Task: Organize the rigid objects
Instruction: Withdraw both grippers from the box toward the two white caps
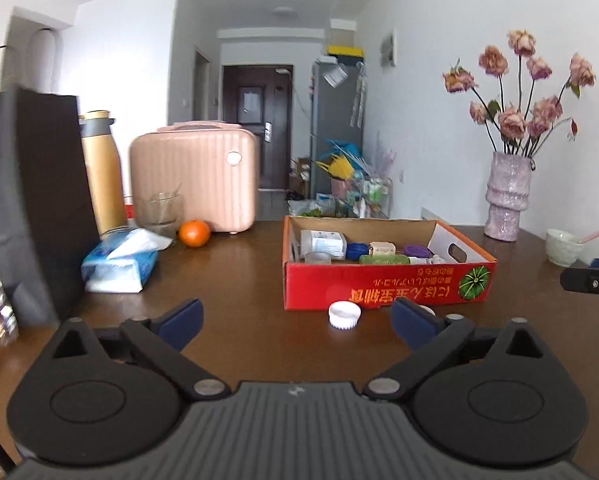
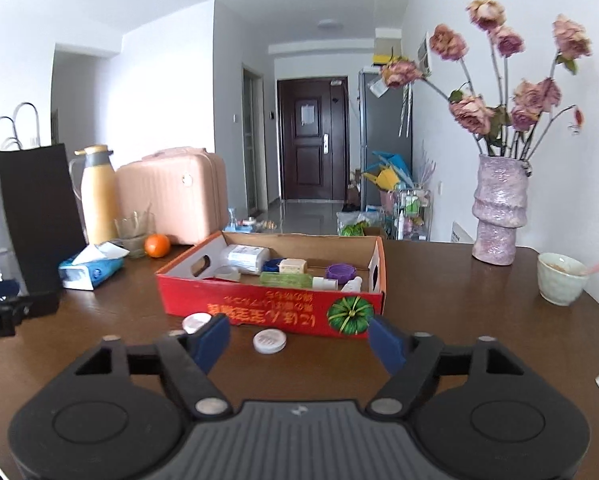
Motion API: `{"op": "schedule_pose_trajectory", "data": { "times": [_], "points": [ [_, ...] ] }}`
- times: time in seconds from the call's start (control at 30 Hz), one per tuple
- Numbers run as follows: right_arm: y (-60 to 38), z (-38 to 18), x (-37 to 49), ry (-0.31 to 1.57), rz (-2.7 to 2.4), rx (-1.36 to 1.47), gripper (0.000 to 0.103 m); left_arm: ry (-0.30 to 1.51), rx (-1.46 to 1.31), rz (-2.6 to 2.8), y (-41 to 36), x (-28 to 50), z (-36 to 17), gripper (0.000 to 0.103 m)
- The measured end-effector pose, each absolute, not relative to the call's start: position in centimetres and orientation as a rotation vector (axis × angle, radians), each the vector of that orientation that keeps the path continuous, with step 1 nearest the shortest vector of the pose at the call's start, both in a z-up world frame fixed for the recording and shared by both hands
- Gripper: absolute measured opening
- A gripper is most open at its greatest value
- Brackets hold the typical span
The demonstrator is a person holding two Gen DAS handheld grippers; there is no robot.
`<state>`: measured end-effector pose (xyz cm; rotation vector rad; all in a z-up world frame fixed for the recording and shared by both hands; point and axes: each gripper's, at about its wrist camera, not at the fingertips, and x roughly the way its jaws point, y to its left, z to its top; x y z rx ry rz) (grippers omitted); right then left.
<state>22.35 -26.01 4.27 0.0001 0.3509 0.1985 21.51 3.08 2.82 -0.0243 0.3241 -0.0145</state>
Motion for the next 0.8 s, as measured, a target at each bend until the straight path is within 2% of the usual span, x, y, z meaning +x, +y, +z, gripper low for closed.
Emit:
{"op": "schedule_pose_trajectory", "data": {
  "times": [0.2,0.37,0.8],
  "points": [
    [-25.5,2.2,16.6,0.335,0.221,-0.005,0.092,0.320,-0.043,-0.037,3.2,15.9,1.4,0.103],
    [-25.0,0.5,13.7,0.356,0.220,0.005,0.092,0.338,0.005,-0.071,2.6,13.2,0.4,0.103],
    [-25.5,-1.5,15.7,0.421,0.187,0.023,0.094,0.423,-0.039,-0.067,2.4,15.8,-1.8,0.103]
  ]
}}
